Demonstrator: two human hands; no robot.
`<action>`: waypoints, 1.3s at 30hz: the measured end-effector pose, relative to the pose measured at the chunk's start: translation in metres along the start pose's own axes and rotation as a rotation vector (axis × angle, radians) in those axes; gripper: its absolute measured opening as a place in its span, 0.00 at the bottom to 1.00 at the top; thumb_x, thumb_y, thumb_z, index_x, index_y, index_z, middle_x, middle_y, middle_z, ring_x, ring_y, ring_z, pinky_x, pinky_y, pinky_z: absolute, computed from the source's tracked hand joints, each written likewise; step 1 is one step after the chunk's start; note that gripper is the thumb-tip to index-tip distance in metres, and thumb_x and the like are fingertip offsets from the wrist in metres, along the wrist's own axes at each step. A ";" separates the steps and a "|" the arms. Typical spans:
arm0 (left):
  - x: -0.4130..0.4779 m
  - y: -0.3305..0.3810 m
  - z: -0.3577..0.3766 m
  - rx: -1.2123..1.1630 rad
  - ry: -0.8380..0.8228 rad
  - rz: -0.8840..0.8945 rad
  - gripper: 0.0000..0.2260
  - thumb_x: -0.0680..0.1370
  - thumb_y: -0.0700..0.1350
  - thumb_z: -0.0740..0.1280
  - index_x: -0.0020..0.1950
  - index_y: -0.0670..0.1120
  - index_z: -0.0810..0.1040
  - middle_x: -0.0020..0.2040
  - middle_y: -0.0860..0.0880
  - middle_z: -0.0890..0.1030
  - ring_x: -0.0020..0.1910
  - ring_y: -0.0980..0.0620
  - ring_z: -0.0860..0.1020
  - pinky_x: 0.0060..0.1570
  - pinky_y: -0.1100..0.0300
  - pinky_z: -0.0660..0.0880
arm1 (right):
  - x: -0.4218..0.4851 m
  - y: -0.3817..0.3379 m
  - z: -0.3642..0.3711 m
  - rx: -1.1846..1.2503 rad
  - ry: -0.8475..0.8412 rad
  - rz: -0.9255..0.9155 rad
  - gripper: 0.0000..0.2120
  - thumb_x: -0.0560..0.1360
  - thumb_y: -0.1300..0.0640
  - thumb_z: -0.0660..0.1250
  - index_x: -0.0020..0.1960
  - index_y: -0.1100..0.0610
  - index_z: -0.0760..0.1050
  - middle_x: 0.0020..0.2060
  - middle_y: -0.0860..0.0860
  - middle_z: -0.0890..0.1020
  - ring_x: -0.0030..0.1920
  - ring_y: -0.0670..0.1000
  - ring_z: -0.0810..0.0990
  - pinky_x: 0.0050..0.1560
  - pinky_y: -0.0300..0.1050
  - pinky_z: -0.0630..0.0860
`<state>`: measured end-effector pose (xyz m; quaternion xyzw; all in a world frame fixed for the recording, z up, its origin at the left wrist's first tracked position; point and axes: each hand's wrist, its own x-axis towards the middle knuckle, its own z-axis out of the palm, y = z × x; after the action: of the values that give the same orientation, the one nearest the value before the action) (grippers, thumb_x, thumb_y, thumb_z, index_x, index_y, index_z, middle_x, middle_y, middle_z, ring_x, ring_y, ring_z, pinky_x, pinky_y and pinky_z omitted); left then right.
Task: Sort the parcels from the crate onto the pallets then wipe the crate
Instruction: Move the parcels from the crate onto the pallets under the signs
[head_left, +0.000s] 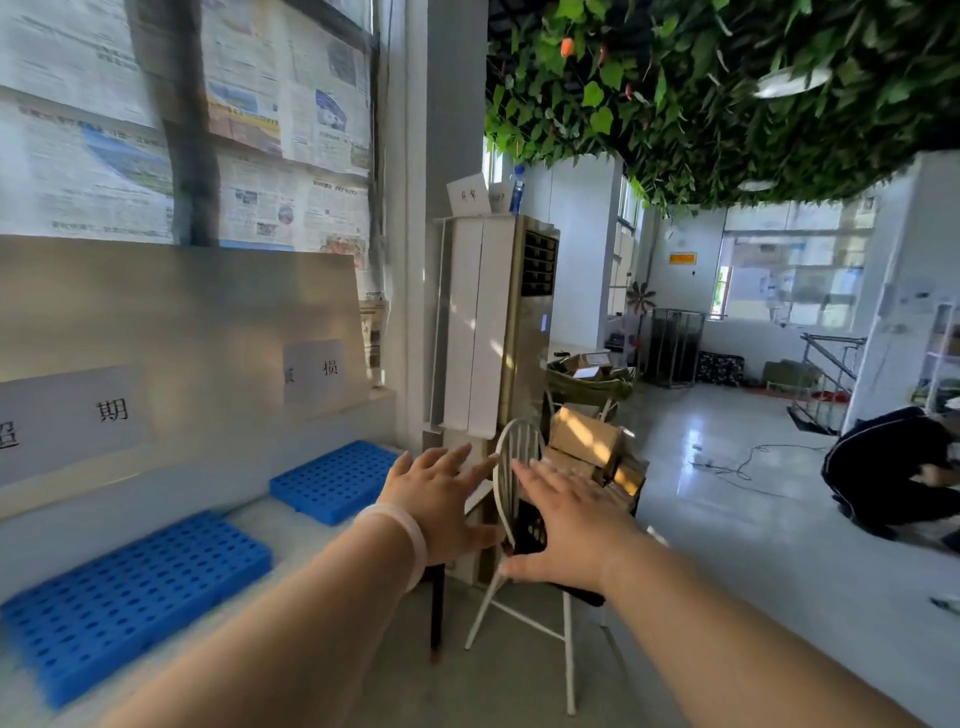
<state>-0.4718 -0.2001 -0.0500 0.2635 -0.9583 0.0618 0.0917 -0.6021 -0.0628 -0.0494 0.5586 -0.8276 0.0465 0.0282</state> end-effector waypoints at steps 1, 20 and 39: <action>0.015 0.004 0.006 -0.005 -0.008 0.009 0.38 0.75 0.70 0.58 0.78 0.63 0.41 0.81 0.53 0.46 0.79 0.47 0.46 0.76 0.42 0.45 | 0.010 0.012 0.005 -0.006 -0.005 0.008 0.52 0.71 0.31 0.65 0.79 0.44 0.34 0.80 0.48 0.40 0.79 0.52 0.41 0.76 0.54 0.43; 0.364 -0.009 0.121 -0.051 -0.044 0.320 0.36 0.76 0.69 0.56 0.79 0.62 0.44 0.81 0.53 0.46 0.79 0.46 0.46 0.75 0.43 0.44 | 0.264 0.202 0.059 0.067 0.054 0.370 0.52 0.68 0.29 0.66 0.80 0.45 0.41 0.80 0.47 0.47 0.79 0.53 0.48 0.77 0.55 0.54; 0.645 0.043 0.246 -0.145 -0.227 0.263 0.35 0.77 0.67 0.56 0.79 0.61 0.43 0.81 0.51 0.46 0.79 0.46 0.46 0.76 0.45 0.46 | 0.469 0.423 0.130 0.261 -0.069 0.500 0.48 0.72 0.32 0.65 0.80 0.46 0.42 0.80 0.48 0.47 0.79 0.53 0.48 0.76 0.55 0.56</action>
<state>-1.0740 -0.5229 -0.1590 0.1337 -0.9906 -0.0260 -0.0071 -1.1688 -0.3523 -0.1514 0.3372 -0.9273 0.1392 -0.0845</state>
